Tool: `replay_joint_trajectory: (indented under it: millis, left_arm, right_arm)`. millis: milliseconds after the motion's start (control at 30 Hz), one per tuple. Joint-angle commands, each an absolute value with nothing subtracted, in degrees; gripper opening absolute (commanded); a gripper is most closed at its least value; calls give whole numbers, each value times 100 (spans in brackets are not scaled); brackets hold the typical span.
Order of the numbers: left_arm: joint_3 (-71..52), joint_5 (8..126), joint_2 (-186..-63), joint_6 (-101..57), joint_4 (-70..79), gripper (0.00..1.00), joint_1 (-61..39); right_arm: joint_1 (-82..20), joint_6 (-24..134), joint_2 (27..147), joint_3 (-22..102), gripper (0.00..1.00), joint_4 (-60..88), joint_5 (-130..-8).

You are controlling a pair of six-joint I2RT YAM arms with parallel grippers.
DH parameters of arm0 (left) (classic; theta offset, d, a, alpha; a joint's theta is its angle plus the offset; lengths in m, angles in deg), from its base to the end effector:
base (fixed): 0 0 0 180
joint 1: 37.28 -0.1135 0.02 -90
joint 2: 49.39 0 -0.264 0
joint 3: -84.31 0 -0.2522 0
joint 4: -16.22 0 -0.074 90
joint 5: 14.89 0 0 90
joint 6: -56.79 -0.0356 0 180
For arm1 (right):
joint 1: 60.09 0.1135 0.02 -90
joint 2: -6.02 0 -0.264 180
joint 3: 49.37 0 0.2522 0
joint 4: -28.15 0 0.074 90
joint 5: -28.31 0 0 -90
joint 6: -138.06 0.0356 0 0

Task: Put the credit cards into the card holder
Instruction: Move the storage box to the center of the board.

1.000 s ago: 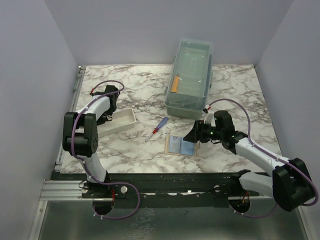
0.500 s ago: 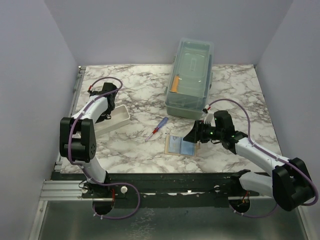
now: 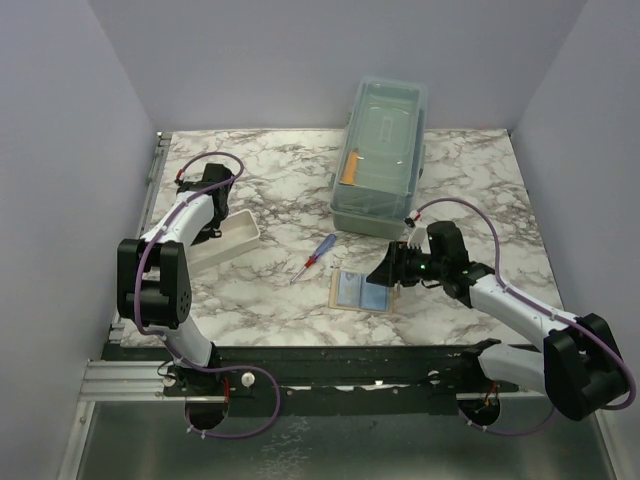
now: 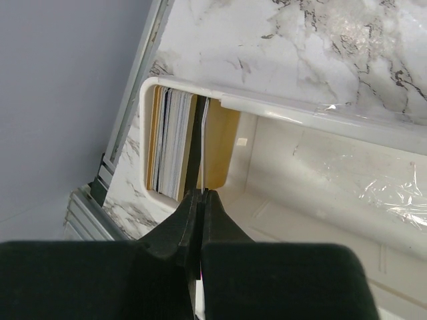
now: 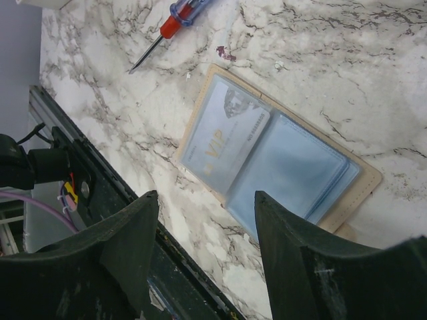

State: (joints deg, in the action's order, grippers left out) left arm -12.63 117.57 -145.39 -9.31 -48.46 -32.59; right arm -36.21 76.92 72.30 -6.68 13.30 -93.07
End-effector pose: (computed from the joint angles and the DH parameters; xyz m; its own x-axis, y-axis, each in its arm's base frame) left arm 0.3158 -0.0018 0.2216 -0.8560 -0.2297 -0.4632 -0.4711 0.7154 0.5160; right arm 0.1998 0.1087 0.1894 -0.8447 0.0767 -0.5297 -0.3549 0.6606 0.6616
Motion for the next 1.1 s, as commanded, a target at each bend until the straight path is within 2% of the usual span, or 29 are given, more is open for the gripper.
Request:
replay_joint_trajectory:
  millis: [0,467,767,1067]
  left_arm:
    - [-1276,11171,-14609,-1126,-4761,0,-3318]
    - [-1066,8783,-15120,-936,-3947,0,-3167]
    - [-214,8598,-15591,-607,-3925,0,-2467]
    - [-262,8581,-15350,-581,-4179,0,-2831]
  right_arm:
    - [-3672,7649,7251,-651,63,1232,-9426]
    - [-3681,7654,7164,-717,62,1181,-9360]
    - [-3682,7658,7244,-654,62,1160,-9387]
    - [-3681,7686,7205,-662,62,1104,-9366]
